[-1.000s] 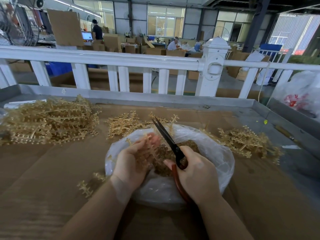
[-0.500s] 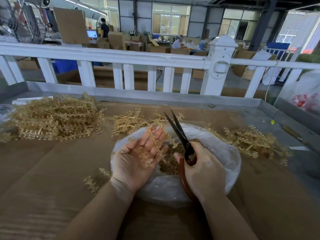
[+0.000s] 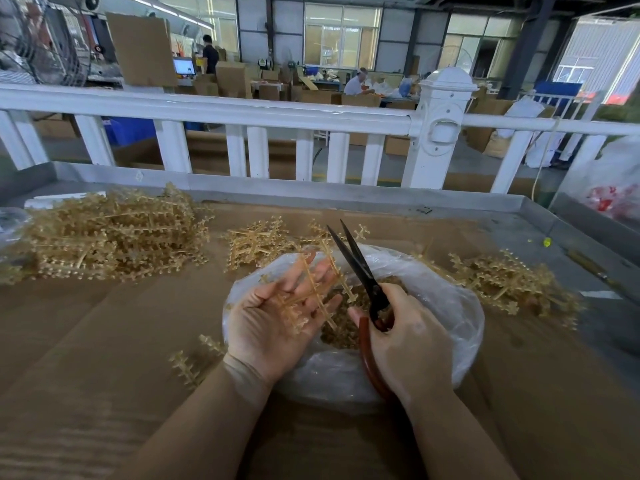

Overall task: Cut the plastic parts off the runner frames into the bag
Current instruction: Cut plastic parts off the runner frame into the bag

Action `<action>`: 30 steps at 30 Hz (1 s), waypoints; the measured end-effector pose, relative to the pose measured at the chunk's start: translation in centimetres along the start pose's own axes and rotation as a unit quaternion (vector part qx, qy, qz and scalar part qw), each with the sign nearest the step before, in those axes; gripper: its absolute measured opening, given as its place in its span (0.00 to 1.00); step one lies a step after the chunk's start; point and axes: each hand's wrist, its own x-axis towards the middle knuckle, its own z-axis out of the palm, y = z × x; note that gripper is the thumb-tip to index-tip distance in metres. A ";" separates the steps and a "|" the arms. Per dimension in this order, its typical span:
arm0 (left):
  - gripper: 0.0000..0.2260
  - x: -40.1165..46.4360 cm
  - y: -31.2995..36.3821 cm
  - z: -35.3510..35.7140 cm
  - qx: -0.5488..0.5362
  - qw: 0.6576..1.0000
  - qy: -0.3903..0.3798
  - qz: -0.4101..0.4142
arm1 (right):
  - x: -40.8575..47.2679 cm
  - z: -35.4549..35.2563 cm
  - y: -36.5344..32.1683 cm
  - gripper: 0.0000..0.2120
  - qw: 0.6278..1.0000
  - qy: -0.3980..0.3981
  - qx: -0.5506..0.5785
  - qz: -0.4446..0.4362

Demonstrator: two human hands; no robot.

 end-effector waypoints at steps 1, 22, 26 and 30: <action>0.24 0.0 0.0 0.2 0.005 1.000 0.005 0.003 | 0.0 0.0 0.0 0.15 1.000 -0.002 0.002 -0.001; 0.22 1.1 -0.4 3.5 0.489 0.858 0.157 -0.017 | 0.0 -0.5 -0.1 0.16 0.999 -0.005 0.032 0.000; 0.11 1.2 -0.1 3.6 0.343 0.932 0.113 -0.014 | 0.0 -0.5 0.1 0.16 0.999 -0.004 0.036 0.005; 0.10 1.0 -0.1 3.7 0.303 0.946 0.117 0.006 | 0.1 -0.4 0.2 0.15 0.999 -0.005 0.034 0.001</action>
